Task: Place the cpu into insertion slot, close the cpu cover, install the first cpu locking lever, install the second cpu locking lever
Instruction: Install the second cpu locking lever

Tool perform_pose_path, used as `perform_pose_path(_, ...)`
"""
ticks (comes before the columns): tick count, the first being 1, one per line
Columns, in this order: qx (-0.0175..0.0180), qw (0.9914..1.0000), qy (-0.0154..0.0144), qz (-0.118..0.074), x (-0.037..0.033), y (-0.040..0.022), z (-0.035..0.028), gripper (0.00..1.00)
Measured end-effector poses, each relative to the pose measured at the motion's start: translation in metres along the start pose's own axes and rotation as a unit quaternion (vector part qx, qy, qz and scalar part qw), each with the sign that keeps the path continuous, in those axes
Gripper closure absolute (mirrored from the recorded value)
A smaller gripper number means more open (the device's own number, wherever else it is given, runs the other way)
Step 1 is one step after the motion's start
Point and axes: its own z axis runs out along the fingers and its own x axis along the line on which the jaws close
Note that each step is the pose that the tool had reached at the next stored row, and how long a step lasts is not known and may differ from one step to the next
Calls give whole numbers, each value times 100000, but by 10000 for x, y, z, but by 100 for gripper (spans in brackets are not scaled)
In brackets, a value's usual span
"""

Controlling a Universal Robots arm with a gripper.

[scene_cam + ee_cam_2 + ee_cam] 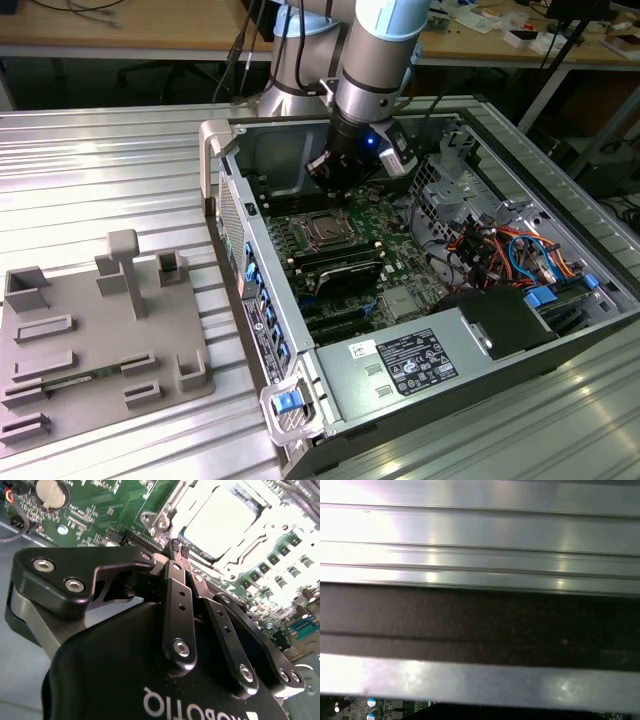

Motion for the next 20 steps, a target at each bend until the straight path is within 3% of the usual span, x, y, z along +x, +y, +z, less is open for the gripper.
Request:
perform_pose_path(4,-7,100000,19,-4,5,-86,0,89)
perform_pose_path(20,0,100000,25,-2,4,-96,0,89)
